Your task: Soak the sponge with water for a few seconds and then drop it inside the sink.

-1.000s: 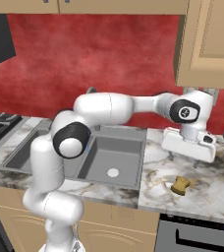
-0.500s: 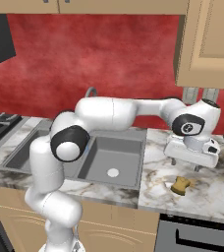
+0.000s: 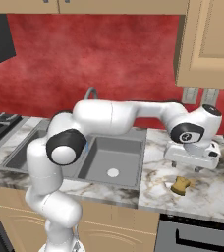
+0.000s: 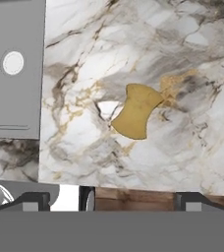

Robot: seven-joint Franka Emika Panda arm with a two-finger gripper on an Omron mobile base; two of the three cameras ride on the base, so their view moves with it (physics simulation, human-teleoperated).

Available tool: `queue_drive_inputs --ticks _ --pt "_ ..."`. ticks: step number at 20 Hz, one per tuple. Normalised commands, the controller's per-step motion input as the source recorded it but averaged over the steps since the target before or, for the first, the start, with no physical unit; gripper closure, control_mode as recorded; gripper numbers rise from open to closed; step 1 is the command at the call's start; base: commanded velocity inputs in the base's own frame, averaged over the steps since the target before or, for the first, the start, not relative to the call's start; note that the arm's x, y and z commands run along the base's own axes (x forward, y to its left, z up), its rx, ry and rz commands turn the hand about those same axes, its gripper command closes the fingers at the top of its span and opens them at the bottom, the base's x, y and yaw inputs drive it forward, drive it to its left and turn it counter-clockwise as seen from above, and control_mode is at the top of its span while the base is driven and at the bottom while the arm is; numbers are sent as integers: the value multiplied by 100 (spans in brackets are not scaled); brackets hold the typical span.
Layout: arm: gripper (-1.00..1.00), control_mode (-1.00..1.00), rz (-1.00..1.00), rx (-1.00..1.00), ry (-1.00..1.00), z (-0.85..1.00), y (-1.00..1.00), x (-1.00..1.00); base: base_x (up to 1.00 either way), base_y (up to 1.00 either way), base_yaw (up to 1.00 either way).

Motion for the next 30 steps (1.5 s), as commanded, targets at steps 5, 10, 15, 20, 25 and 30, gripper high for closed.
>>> queue_drive_inputs --ticks 5,10,15,20,25,30 --pt "-100 -100 0 -5 0 -11 0 22 0 0 0" --pt "-100 -100 0 -3 0 -18 0 25 0 0 0" --pt "-100 -100 0 0 0 -19 0 24 0 0 0" --pt "-100 -100 -2 0 0 -10 0 25 0 0 0" --pt "-100 -100 -5 0 0 -4 -1 24 0 0 0" --pt "-100 -100 -4 0 0 -1 -5 9 0 0 0"
